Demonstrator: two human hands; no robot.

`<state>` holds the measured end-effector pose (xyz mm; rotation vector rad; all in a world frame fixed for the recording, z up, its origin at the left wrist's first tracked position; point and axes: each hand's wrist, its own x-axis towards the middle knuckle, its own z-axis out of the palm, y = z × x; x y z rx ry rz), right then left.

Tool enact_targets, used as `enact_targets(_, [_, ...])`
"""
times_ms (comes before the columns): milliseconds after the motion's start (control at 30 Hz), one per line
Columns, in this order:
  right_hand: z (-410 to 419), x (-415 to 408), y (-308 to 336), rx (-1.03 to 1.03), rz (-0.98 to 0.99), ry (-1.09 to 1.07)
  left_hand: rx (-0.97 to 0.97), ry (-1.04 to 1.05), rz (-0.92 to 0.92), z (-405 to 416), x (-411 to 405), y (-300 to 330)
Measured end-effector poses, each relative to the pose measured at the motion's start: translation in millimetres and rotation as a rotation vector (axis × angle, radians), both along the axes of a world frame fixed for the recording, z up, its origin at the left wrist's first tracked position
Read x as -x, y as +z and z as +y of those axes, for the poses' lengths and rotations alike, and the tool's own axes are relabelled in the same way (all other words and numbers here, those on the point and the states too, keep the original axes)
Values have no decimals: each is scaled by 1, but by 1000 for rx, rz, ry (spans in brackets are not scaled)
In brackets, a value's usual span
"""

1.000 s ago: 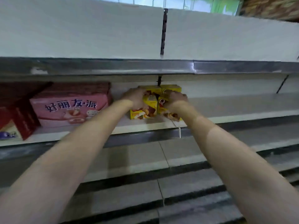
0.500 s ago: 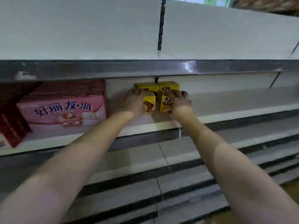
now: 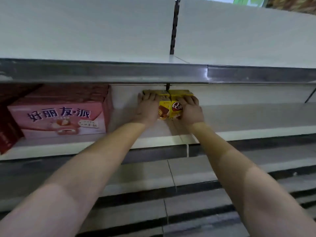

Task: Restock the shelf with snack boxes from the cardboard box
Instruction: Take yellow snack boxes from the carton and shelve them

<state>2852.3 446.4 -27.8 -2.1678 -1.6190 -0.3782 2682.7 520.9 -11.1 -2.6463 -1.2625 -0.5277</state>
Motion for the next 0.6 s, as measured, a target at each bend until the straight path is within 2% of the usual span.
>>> enact_targets(400, [6, -28, -1, -9, 12, 208, -87, -76, -65, 9, -8, -4])
enact_targets(500, [5, -28, -2, -3, 4, 195, -86, -12, -20, -4, -12, -1])
enact_targets(600, [2, -25, 1, 32, -19, 185, -46, 143, 63, -20, -24, 4])
